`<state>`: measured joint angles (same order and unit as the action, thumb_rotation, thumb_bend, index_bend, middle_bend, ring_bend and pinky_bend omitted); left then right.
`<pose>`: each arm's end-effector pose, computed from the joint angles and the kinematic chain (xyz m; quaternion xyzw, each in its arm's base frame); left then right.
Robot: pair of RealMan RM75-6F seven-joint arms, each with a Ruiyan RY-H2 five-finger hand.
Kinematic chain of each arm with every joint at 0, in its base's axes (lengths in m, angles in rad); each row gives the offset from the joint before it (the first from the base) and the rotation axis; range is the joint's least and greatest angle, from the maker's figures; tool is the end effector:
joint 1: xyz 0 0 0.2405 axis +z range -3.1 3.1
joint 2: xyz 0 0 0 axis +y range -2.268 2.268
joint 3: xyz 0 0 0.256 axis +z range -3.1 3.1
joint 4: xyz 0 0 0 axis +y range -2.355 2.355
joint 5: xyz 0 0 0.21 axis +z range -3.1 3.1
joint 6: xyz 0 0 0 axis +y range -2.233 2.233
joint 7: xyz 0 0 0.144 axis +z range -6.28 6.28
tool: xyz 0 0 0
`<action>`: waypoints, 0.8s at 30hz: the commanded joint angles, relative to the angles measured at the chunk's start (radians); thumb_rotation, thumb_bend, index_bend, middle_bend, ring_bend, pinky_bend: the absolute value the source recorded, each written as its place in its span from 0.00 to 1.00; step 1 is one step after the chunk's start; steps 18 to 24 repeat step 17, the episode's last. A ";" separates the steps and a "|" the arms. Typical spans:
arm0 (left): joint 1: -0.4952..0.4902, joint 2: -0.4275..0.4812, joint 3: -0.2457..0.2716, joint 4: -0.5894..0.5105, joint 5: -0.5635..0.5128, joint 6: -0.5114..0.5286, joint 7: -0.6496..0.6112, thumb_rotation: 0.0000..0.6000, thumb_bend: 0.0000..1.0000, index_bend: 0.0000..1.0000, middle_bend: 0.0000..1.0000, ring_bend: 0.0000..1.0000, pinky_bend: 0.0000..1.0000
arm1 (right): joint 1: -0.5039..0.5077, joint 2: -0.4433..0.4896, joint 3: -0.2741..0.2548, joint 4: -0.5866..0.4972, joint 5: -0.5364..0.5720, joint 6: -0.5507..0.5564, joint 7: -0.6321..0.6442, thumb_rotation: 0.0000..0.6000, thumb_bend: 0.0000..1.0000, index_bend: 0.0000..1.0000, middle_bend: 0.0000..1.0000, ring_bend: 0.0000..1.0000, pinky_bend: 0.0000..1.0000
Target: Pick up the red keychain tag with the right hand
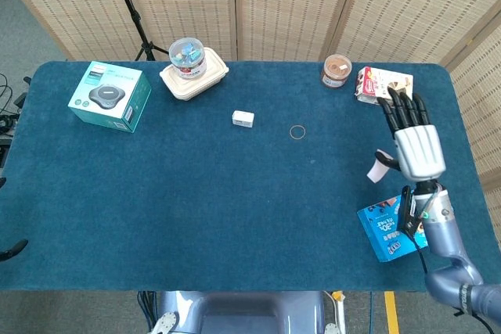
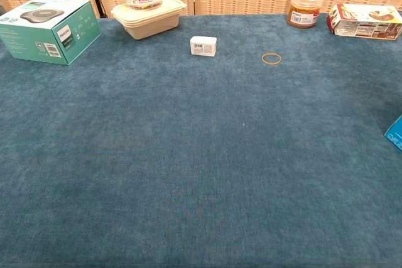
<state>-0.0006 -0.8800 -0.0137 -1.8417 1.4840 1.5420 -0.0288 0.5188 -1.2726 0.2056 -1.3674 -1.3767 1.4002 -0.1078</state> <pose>-0.2947 0.1464 0.2147 -0.5649 -0.4136 -0.3734 0.6086 -0.2325 -0.3424 0.1550 0.6196 -0.2218 0.4677 0.5901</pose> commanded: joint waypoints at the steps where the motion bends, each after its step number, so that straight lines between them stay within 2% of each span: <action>1: 0.020 0.007 0.013 0.025 0.021 0.022 -0.046 1.00 0.00 0.00 0.00 0.00 0.00 | -0.095 0.074 -0.030 -0.102 -0.013 0.079 0.042 1.00 0.00 0.00 0.00 0.00 0.00; 8: 0.021 0.010 0.008 0.042 0.012 0.018 -0.070 1.00 0.00 0.00 0.00 0.00 0.00 | -0.202 0.137 -0.080 -0.193 -0.013 0.122 0.063 1.00 0.00 0.00 0.00 0.00 0.00; 12: 0.018 0.009 0.004 0.043 0.006 0.014 -0.069 1.00 0.00 0.00 0.00 0.00 0.00 | -0.239 0.140 -0.090 -0.200 -0.010 0.139 0.061 1.00 0.00 0.00 0.00 0.00 0.00; 24: 0.016 0.007 -0.001 0.041 -0.004 0.009 -0.063 1.00 0.00 0.00 0.00 0.00 0.00 | -0.262 0.128 -0.091 -0.188 -0.011 0.143 0.052 1.00 0.00 0.00 0.00 0.00 0.00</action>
